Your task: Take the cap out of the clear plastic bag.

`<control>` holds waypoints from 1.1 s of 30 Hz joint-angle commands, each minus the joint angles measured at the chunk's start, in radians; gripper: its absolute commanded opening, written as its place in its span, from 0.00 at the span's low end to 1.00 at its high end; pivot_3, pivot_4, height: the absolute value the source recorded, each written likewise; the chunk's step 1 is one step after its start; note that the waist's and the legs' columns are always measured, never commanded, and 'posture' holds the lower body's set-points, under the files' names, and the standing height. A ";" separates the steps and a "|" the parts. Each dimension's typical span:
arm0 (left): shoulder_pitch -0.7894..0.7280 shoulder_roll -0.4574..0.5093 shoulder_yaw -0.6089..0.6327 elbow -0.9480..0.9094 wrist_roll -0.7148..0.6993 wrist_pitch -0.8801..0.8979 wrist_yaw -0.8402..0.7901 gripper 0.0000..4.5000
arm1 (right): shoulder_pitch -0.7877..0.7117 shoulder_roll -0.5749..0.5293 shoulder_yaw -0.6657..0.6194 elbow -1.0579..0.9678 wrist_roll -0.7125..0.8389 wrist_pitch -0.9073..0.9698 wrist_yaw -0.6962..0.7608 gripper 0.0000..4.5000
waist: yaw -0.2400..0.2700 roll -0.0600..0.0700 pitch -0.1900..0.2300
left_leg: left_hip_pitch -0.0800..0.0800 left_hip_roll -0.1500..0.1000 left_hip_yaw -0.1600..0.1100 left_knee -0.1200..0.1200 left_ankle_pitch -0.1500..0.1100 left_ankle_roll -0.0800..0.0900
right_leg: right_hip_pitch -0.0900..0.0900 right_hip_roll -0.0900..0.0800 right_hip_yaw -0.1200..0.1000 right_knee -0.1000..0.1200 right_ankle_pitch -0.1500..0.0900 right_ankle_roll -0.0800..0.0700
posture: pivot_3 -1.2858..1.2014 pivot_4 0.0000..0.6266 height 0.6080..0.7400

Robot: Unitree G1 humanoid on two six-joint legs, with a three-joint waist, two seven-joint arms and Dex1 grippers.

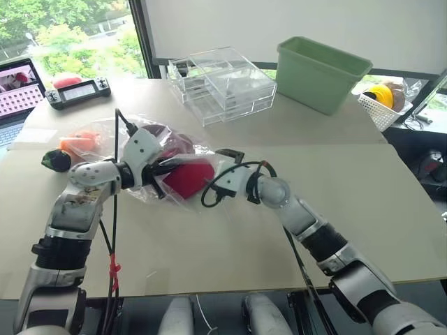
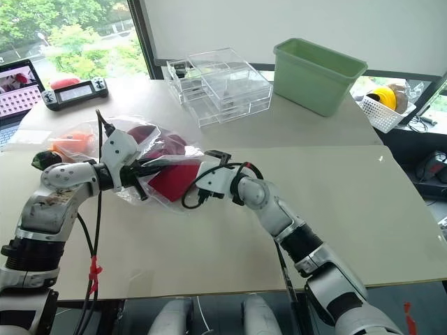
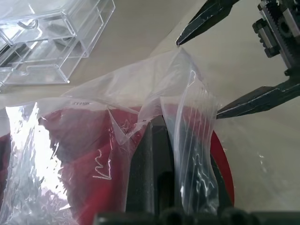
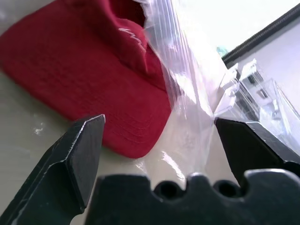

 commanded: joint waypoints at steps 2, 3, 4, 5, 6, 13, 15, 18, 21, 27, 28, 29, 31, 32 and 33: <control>-0.023 0.001 0.024 -0.010 -0.007 -0.014 0.015 0.01 | 0.009 0.008 -0.030 -0.020 -0.025 -0.092 0.004 1.00 | -0.001 0.000 0.000 | 0.000 0.000 0.000 0.000 0.000 0.000 | 0.000 0.000 0.000 0.000 0.000 0.000 | 0.52 0.24 0.96; -0.025 0.000 0.021 -0.004 -0.004 -0.016 0.017 0.01 | 0.016 0.003 -0.039 -0.027 -0.032 -0.097 0.003 1.00 | -0.001 0.000 0.000 | 0.000 0.000 0.000 0.000 0.000 0.000 | 0.000 0.000 0.000 0.000 0.000 0.000 | 0.52 0.24 0.96; -0.027 -0.002 0.019 0.001 -0.002 -0.018 0.020 0.01 | 0.025 -0.008 -0.048 -0.043 -0.038 -0.103 0.005 1.00 | 0.000 0.000 0.000 | 0.000 0.000 0.000 0.000 0.000 0.000 | 0.000 0.000 0.000 0.000 0.000 0.000 | 0.52 0.24 0.96; -0.028 -0.003 0.017 0.003 -0.001 -0.022 0.020 0.01 | 0.041 -0.025 -0.058 -0.074 -0.040 -0.113 0.015 1.00 | 0.000 0.000 0.000 | 0.000 0.000 0.000 0.000 0.000 0.000 | 0.000 0.000 0.000 0.000 0.000 0.000 | 0.52 0.24 0.96; -0.030 -0.005 0.015 0.005 0.000 -0.025 0.020 0.01 | 0.056 -0.040 -0.067 -0.107 -0.040 -0.121 0.027 1.00 | 0.002 0.000 0.000 | 0.000 0.000 0.000 0.000 0.000 0.000 | 0.000 0.000 0.000 0.000 0.000 0.000 | 0.52 0.24 0.96; -0.063 -0.016 -0.005 0.051 0.020 -0.056 0.024 0.01 | 0.080 -0.033 -0.037 -0.179 -0.084 -0.206 0.053 1.00 | -0.004 0.000 0.000 | 0.001 0.000 0.000 0.000 0.000 0.000 | 0.001 0.000 0.000 0.002 0.000 0.000 | 0.52 0.24 0.96; -0.069 -0.018 -0.008 0.059 0.022 -0.065 0.020 0.01 | 0.081 -0.018 -0.031 -0.163 -0.094 -0.216 0.062 1.00 | -0.008 0.000 0.000 | 0.002 0.000 0.000 0.000 0.000 0.000 | 0.001 0.000 0.000 0.002 0.000 0.000 | 0.52 0.24 0.96; -0.078 -0.022 -0.008 0.059 0.017 -0.064 0.020 0.01 | 0.068 -0.003 -0.022 -0.119 -0.125 -0.233 0.056 1.00 | -0.010 0.000 0.000 | 0.001 0.000 0.000 0.000 0.000 0.000 | 0.001 0.000 0.000 0.001 0.000 0.000 | 0.52 0.24 0.96; -0.076 -0.026 -0.009 0.056 0.014 -0.066 0.017 0.01 | 0.043 0.028 -0.020 -0.043 -0.142 -0.245 0.043 1.00 | -0.011 0.000 0.000 | 0.001 0.000 0.000 0.000 0.000 0.000 | 0.001 0.000 0.000 0.001 0.000 0.000 | 0.52 0.24 0.96; -0.065 -0.032 -0.012 0.042 0.009 -0.065 0.013 0.01 | -0.005 0.091 -0.010 0.125 -0.168 -0.280 0.019 1.00 | -0.018 0.000 0.000 | 0.001 0.000 -0.001 0.000 0.000 0.000 | 0.001 0.000 0.000 0.001 0.000 0.000 | 0.52 0.24 0.96; -0.064 -0.033 -0.012 0.040 0.007 -0.064 0.012 0.01 | -0.014 0.101 -0.007 0.152 -0.177 -0.288 0.011 1.00 | -0.018 0.000 0.000 | 0.001 0.000 -0.001 0.000 0.000 0.000 | 0.001 0.000 0.000 0.001 0.000 0.000 | 0.52 0.24 0.96; -0.064 -0.035 -0.012 0.039 0.007 -0.062 0.013 0.01 | -0.027 0.107 0.001 0.184 -0.192 -0.302 0.002 1.00 | -0.019 0.000 0.000 | 0.002 0.000 -0.001 0.000 0.000 0.000 | 0.001 0.000 0.000 0.002 0.000 0.000 | 0.52 0.24 0.96; -0.052 -0.036 -0.012 0.023 0.005 -0.059 0.015 0.01 | -0.060 0.125 0.006 0.255 -0.223 -0.312 -0.032 1.00 | -0.020 0.000 0.000 | 0.002 0.000 -0.001 0.000 0.000 0.000 | 0.001 0.000 0.000 0.002 0.000 0.000 | 0.52 0.24 0.96; -0.045 -0.038 -0.012 0.015 0.005 -0.057 0.017 0.01 | -0.075 0.134 0.008 0.288 -0.235 -0.318 -0.049 1.00 | -0.022 0.000 0.000 | 0.002 0.000 -0.001 0.000 0.000 0.000 | 0.001 0.000 0.000 0.002 0.000 0.000 | 0.52 0.24 0.96; -0.038 -0.038 -0.013 0.006 0.004 -0.055 0.017 0.01 | -0.087 0.143 0.004 0.315 -0.239 -0.319 -0.063 1.00 | -0.023 0.000 0.000 | 0.002 0.000 -0.001 0.000 0.000 0.000 | 0.001 0.000 0.000 0.002 0.000 0.000 | 0.52 0.24 0.96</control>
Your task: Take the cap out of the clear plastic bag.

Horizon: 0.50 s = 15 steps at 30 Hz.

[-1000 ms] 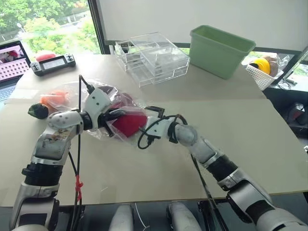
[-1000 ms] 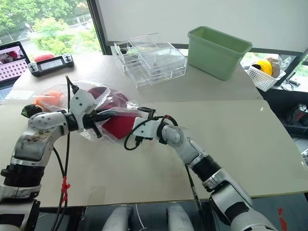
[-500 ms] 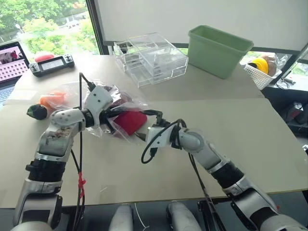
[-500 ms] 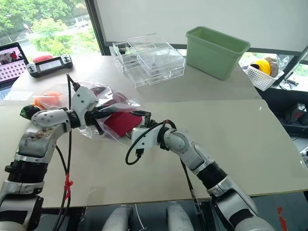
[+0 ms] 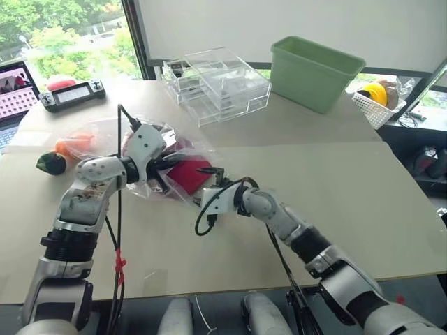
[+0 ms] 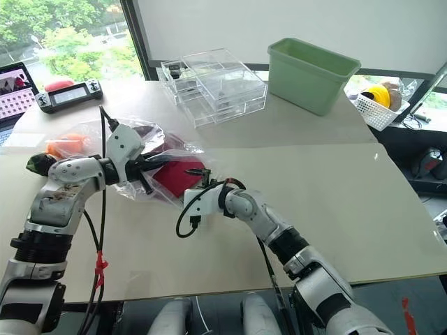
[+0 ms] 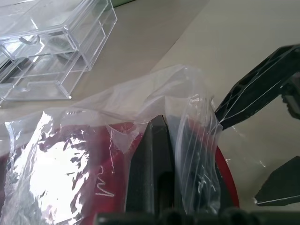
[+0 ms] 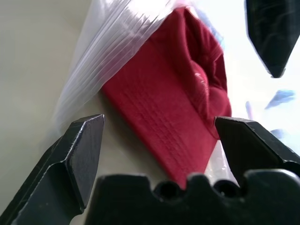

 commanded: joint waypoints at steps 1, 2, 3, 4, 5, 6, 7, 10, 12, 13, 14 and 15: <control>0.019 -0.002 0.009 -0.069 -0.014 -0.008 0.002 0.01 | -0.064 0.031 -0.012 0.089 -0.033 -0.037 -0.075 1.00 | -0.001 0.000 0.000 | 0.000 0.000 0.000 0.000 0.000 0.000 | 0.000 0.000 0.000 0.000 0.000 0.000 | 0.52 0.24 0.96; 0.023 -0.002 0.008 -0.074 -0.014 -0.006 0.002 0.01 | -0.071 0.037 -0.014 0.107 -0.036 -0.039 -0.085 1.00 | 0.000 0.000 0.000 | 0.000 0.000 0.000 0.000 0.000 0.000 | 0.000 0.000 0.000 0.000 0.000 0.000 | 0.52 0.24 0.96; 0.032 -0.004 0.009 -0.088 -0.017 -0.002 0.004 0.01 | -0.089 0.044 -0.016 0.135 -0.050 -0.030 -0.112 1.00 | 0.000 0.000 0.000 | 0.000 0.000 0.000 0.000 0.000 0.000 | 0.000 0.000 0.000 0.000 0.000 0.000 | 0.52 0.24 0.96; 0.038 -0.005 0.009 -0.097 -0.018 0.001 0.005 0.01 | -0.102 0.050 -0.018 0.156 -0.062 -0.023 -0.134 1.00 | 0.000 0.000 0.000 | 0.000 0.000 0.000 0.000 0.000 0.000 | 0.000 0.000 0.000 0.000 0.000 0.000 | 0.52 0.24 0.96; 0.042 -0.005 0.009 -0.104 -0.019 0.003 0.006 0.01 | -0.112 0.054 -0.019 0.170 -0.069 -0.020 -0.150 1.00 | 0.000 0.000 0.000 | 0.000 0.000 0.000 0.000 0.000 0.000 | 0.000 0.000 0.000 0.000 0.000 0.000 | 0.52 0.24 0.96; 0.045 -0.005 0.009 -0.107 -0.020 0.004 0.006 0.01 | -0.120 0.058 -0.019 0.183 -0.076 -0.018 -0.163 1.00 | 0.000 0.000 0.000 | 0.000 0.000 0.000 0.000 0.000 0.000 | 0.000 0.000 0.000 0.000 0.000 0.000 | 0.52 0.24 0.96; 0.047 -0.004 0.011 -0.112 -0.021 0.007 0.006 0.01 | -0.124 0.061 -0.018 0.191 -0.079 -0.021 -0.167 1.00 | 0.000 0.000 0.000 | 0.000 0.000 0.000 0.000 0.000 0.000 | 0.000 0.000 0.000 0.000 0.000 0.000 | 0.52 0.24 0.96; 0.047 -0.001 0.013 -0.117 -0.025 0.012 0.006 0.01 | -0.128 0.067 -0.015 0.210 -0.084 -0.028 -0.174 1.00 | 0.000 0.000 0.000 | 0.000 0.000 -0.001 0.000 0.000 0.000 | 0.000 0.000 0.000 0.001 0.000 0.000 | 0.52 0.24 0.96; 0.048 0.002 0.012 -0.119 -0.026 0.013 0.005 0.00 | -0.124 0.069 -0.014 0.209 -0.080 -0.039 -0.170 0.89 | 0.000 0.000 0.000 | 0.000 0.000 0.000 0.000 0.000 0.000 | 0.000 0.000 0.000 0.000 0.000 0.000 | 0.52 0.24 0.96; 0.049 0.002 0.012 -0.120 -0.026 0.014 0.005 0.00 | -0.119 0.070 -0.014 0.204 -0.076 -0.042 -0.165 0.85 | 0.000 0.000 0.000 | 0.000 0.000 0.000 0.000 0.000 0.000 | 0.000 0.000 0.000 0.000 0.000 0.000 | 0.52 0.24 0.96; 0.049 0.003 0.012 -0.121 -0.026 0.014 0.005 0.00 | -0.115 0.071 -0.015 0.201 -0.073 -0.043 -0.162 0.79 | 0.000 0.000 0.000 | 0.000 0.000 -0.001 0.000 0.000 0.000 | 0.000 0.000 0.000 0.001 0.000 0.000 | 0.52 0.24 0.96; 0.049 0.003 0.012 -0.121 -0.026 0.015 0.005 0.00 | -0.112 0.072 -0.014 0.198 -0.072 -0.044 -0.159 0.71 | 0.000 0.000 0.000 | 0.000 0.000 -0.001 0.000 0.000 0.000 | 0.000 0.000 0.000 0.001 0.000 0.000 | 0.52 0.24 0.96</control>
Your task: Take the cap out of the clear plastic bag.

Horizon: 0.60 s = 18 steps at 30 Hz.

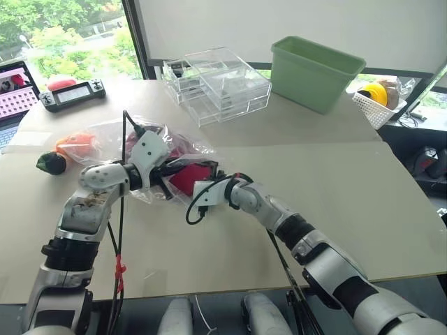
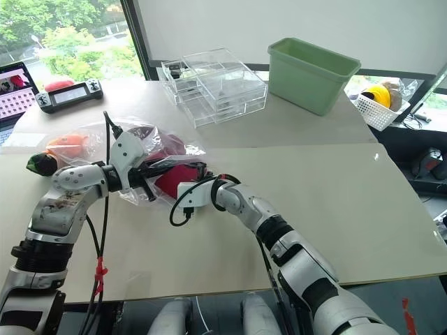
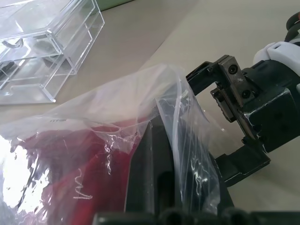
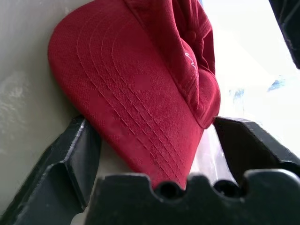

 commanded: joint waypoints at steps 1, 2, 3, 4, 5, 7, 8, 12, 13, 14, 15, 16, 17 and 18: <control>-0.007 0.009 0.012 -0.040 -0.010 -0.003 -0.001 0.00 | 0.000 0.006 -0.016 -0.026 0.011 -0.024 0.002 0.62 | 0.000 0.000 0.000 | 0.000 0.000 0.000 0.000 0.000 0.000 | 0.000 0.000 0.000 0.000 0.000 0.000 | 0.52 0.24 0.96; -0.006 0.009 0.012 -0.041 -0.010 -0.002 -0.002 0.00 | 0.005 0.007 -0.014 -0.032 0.012 -0.025 0.005 0.56 | 0.000 0.000 0.000 | 0.000 0.000 0.000 0.000 0.000 0.000 | 0.000 0.000 0.000 0.000 0.000 0.000 | 0.52 0.24 0.96; -0.006 0.010 0.012 -0.042 -0.010 -0.002 -0.002 0.00 | 0.010 0.007 -0.014 -0.038 0.014 -0.025 0.008 0.46 | 0.000 0.000 0.000 | 0.000 0.000 0.000 0.000 0.000 0.000 | 0.000 0.000 0.000 0.000 0.000 0.000 | 0.52 0.24 0.96; -0.006 0.009 0.012 -0.043 -0.010 -0.001 -0.001 0.00 | 0.015 0.007 -0.013 -0.042 0.014 -0.026 0.011 0.40 | 0.000 0.000 0.000 | 0.000 0.000 0.000 0.000 0.000 0.000 | 0.000 0.000 0.000 0.000 0.000 0.000 | 0.52 0.24 0.96; -0.006 0.009 0.011 -0.043 -0.009 -0.001 -0.001 0.00 | 0.019 0.006 -0.011 -0.046 0.013 -0.027 0.013 0.33 | 0.000 0.000 0.000 | 0.000 0.000 0.000 0.000 0.000 0.000 | 0.000 0.000 0.000 0.000 0.000 0.000 | 0.52 0.24 0.96; -0.007 0.009 0.009 -0.043 -0.007 -0.001 -0.001 0.00 | 0.024 0.004 -0.012 -0.052 0.012 -0.028 0.016 0.19 | -0.001 0.000 0.000 | 0.000 0.000 0.000 0.000 0.000 0.000 | 0.000 0.000 0.000 0.000 0.000 0.000 | 0.52 0.24 0.96; -0.008 0.009 0.008 -0.043 -0.006 -0.001 -0.001 0.00 | 0.026 0.003 -0.012 -0.056 0.012 -0.027 0.018 0.09 | -0.001 0.000 0.000 | 0.000 0.000 0.000 0.000 0.000 0.000 | 0.000 0.000 0.000 0.000 0.000 0.000 | 0.52 0.24 0.96; -0.011 0.008 0.006 -0.043 -0.004 0.000 0.000 0.00 | 0.034 -0.003 -0.019 -0.074 0.008 -0.021 0.022 0.01 | -0.001 0.000 0.000 | 0.002 0.000 0.000 0.000 0.000 0.000 | 0.001 0.000 0.000 0.000 0.000 0.000 | 0.52 0.24 0.96; -0.011 0.008 0.006 -0.043 -0.004 0.000 0.000 0.00 | 0.036 -0.007 -0.020 -0.078 0.005 -0.019 0.021 0.01 | -0.001 0.000 0.000 | 0.002 0.000 0.000 0.000 0.000 0.000 | 0.001 0.000 0.000 0.000 0.000 0.000 | 0.52 0.24 0.96; -0.011 0.007 0.005 -0.044 -0.004 0.000 0.001 0.00 | 0.038 -0.010 -0.022 -0.081 0.004 -0.016 0.021 0.01 | 0.000 0.000 0.000 | 0.002 0.000 0.000 0.000 0.000 0.000 | 0.001 0.000 0.000 0.001 0.000 0.000 | 0.52 0.24 0.96; -0.012 0.007 0.005 -0.044 -0.004 0.000 0.002 0.00 | 0.040 -0.014 -0.025 -0.086 0.003 -0.015 0.019 0.01 | 0.000 0.000 0.000 | 0.002 0.000 0.000 0.000 0.000 0.000 | 0.001 0.000 0.000 0.000 0.000 0.000 | 0.52 0.24 0.96; -0.012 0.006 0.004 -0.044 -0.003 0.000 0.002 0.00 | 0.043 -0.017 -0.026 -0.091 0.002 -0.014 0.018 0.01 | 0.000 0.000 0.000 | 0.002 0.000 0.000 0.000 0.000 0.000 | 0.001 0.000 0.000 0.000 0.000 0.000 | 0.52 0.24 0.96; -0.013 0.006 0.003 -0.043 -0.003 0.001 0.002 0.00 | 0.047 -0.021 -0.027 -0.098 0.002 -0.013 0.018 0.01 | 0.000 0.000 0.000 | 0.002 0.000 0.000 0.000 0.000 0.000 | 0.001 0.000 0.000 0.000 0.000 0.000 | 0.52 0.24 0.96; -0.014 0.005 0.002 -0.042 -0.002 0.000 0.002 0.00 | 0.052 -0.027 -0.026 -0.105 -0.001 -0.011 0.018 0.01 | 0.000 0.000 0.000 | 0.002 0.000 0.000 0.000 0.000 0.000 | 0.001 0.000 0.000 0.000 0.000 0.000 | 0.52 0.24 0.96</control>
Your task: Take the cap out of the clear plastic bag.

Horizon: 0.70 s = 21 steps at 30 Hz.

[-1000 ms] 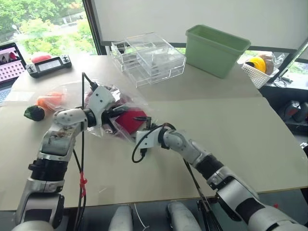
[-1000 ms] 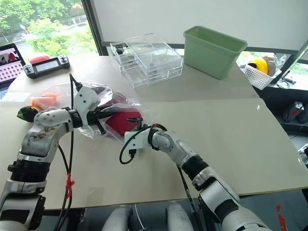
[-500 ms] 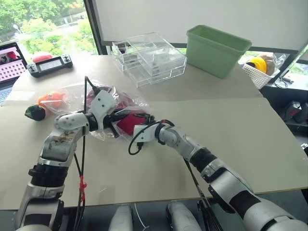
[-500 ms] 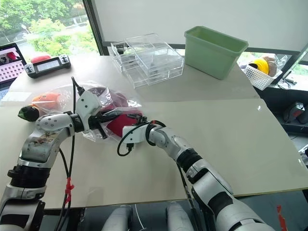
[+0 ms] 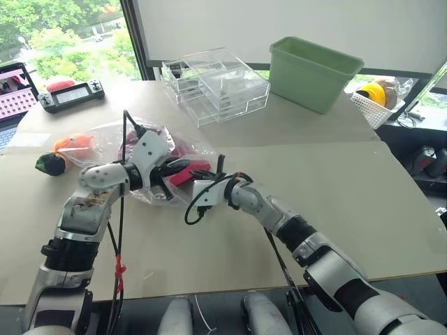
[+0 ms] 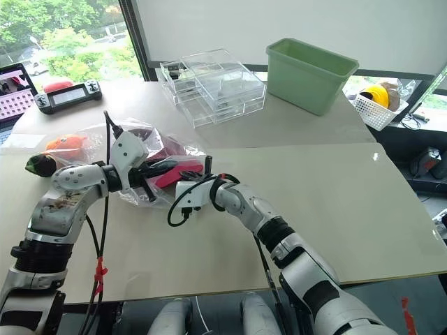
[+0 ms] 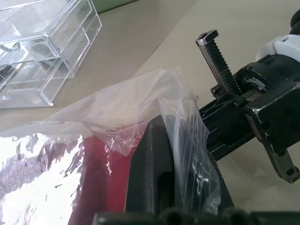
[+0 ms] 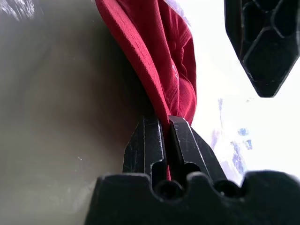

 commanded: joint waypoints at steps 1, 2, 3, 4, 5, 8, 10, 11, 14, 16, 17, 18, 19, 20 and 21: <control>-0.014 0.004 0.001 -0.032 -0.001 -0.005 0.003 0.00 | 0.030 -0.020 -0.007 -0.031 -0.004 0.008 0.017 0.01 | 0.000 0.000 0.000 | 0.000 0.000 0.000 0.000 0.000 0.000 | 0.000 0.000 0.000 0.000 0.000 0.000 | 0.52 0.24 0.96; -0.014 0.004 -0.002 -0.031 0.002 -0.007 0.003 0.00 | 0.037 -0.026 -0.006 -0.039 -0.007 0.010 0.017 0.01 | 0.000 0.000 0.000 | 0.000 0.000 0.000 0.000 0.000 0.000 | 0.000 0.000 0.000 0.000 0.000 0.000 | 0.52 0.24 0.96; -0.013 0.003 -0.004 -0.030 0.004 -0.009 0.003 0.00 | 0.045 -0.032 -0.007 -0.048 -0.008 0.013 0.017 0.01 | 0.000 0.000 0.000 | 0.000 0.000 0.000 0.000 0.000 0.000 | 0.000 0.000 0.000 0.000 0.000 0.000 | 0.52 0.24 0.96; -0.012 0.002 -0.005 -0.030 0.004 -0.009 0.004 0.00 | 0.054 -0.038 -0.009 -0.061 -0.009 0.019 0.018 0.01 | 0.000 0.000 0.000 | 0.000 0.000 0.000 0.000 0.000 0.000 | 0.000 0.000 0.000 0.000 0.000 0.000 | 0.52 0.24 0.96; -0.010 0.002 -0.006 -0.030 0.005 -0.009 0.005 0.00 | 0.067 -0.048 -0.012 -0.082 -0.010 0.024 0.023 0.01 | 0.000 0.000 0.000 | 0.000 0.000 0.000 0.000 0.000 0.000 | 0.000 0.000 0.000 0.000 0.000 0.000 | 0.52 0.24 0.96; -0.004 0.001 -0.007 -0.033 0.005 -0.009 0.007 0.00 | 0.119 -0.083 -0.034 -0.164 0.004 0.050 0.043 0.01 | 0.003 0.000 0.000 | 0.000 0.000 0.000 0.000 0.000 0.000 | 0.000 0.000 0.000 0.000 0.000 0.000 | 0.52 0.24 0.96; -0.002 0.000 -0.006 -0.034 0.004 -0.007 0.008 0.00 | 0.155 -0.100 -0.053 -0.217 0.018 0.070 0.061 0.01 | 0.004 0.000 0.000 | 0.000 0.000 0.000 0.000 0.000 0.000 | 0.000 0.000 0.000 0.000 0.000 0.000 | 0.52 0.24 0.96; 0.000 0.000 -0.006 -0.034 0.003 -0.007 0.008 0.00 | 0.169 -0.107 -0.061 -0.239 0.023 0.080 0.068 0.01 | 0.004 0.000 0.000 | 0.000 0.000 0.000 0.000 0.000 0.000 | 0.000 0.000 0.000 0.000 0.000 0.000 | 0.52 0.24 0.96; 0.018 0.005 -0.008 -0.030 0.011 -0.019 0.006 0.00 | 0.280 -0.148 -0.167 -0.455 0.132 0.161 0.128 0.01 | 0.008 0.000 0.000 | 0.000 0.000 0.000 0.000 0.000 0.000 | 0.000 0.000 0.000 0.000 0.000 0.000 | 0.52 0.24 0.96; 0.020 0.003 -0.009 -0.031 0.010 -0.016 0.008 0.00 | 0.333 -0.178 -0.203 -0.584 0.193 0.200 0.196 0.01 | 0.010 0.000 0.000 | -0.001 0.000 0.000 0.000 0.000 0.000 | 0.000 0.000 0.000 -0.001 0.000 0.000 | 0.52 0.24 0.96; 0.020 0.002 -0.010 -0.031 0.010 -0.016 0.008 0.00 | 0.358 -0.192 -0.222 -0.654 0.232 0.232 0.236 0.01 | 0.012 0.000 0.000 | -0.002 0.000 0.000 0.000 0.000 0.000 | 0.000 0.000 0.000 -0.001 0.000 0.000 | 0.52 0.24 0.96; 0.019 0.001 -0.011 -0.029 0.010 -0.017 0.008 0.00 | 0.379 -0.202 -0.240 -0.718 0.273 0.272 0.273 0.01 | 0.013 0.000 0.000 | -0.002 0.000 -0.001 0.000 0.000 0.000 | 0.000 0.000 0.000 -0.001 0.000 0.000 | 0.52 0.24 0.96; 0.019 0.000 -0.012 -0.026 0.011 -0.018 0.008 0.00 | 0.395 -0.213 -0.257 -0.780 0.315 0.321 0.311 0.01 | 0.013 0.000 0.000 | -0.001 0.000 -0.001 0.000 0.000 0.000 | 0.000 0.000 0.000 -0.001 0.000 0.000 | 0.52 0.24 0.96; 0.019 0.000 -0.014 -0.024 0.013 -0.021 0.007 0.00 | 0.407 -0.223 -0.267 -0.832 0.351 0.369 0.350 0.01 | 0.013 0.000 0.000 | -0.001 0.000 -0.001 0.000 0.000 0.000 | 0.000 0.000 0.000 -0.001 0.000 0.000 | 0.52 0.24 0.96; 0.019 -0.001 -0.016 -0.021 0.013 -0.023 0.006 0.00 | 0.425 -0.237 -0.280 -0.898 0.407 0.437 0.399 0.01 | 0.013 0.000 0.000 | -0.001 0.000 -0.001 0.000 0.000 0.000 | 0.001 0.000 0.000 -0.001 0.000 0.000 | 0.52 0.24 0.96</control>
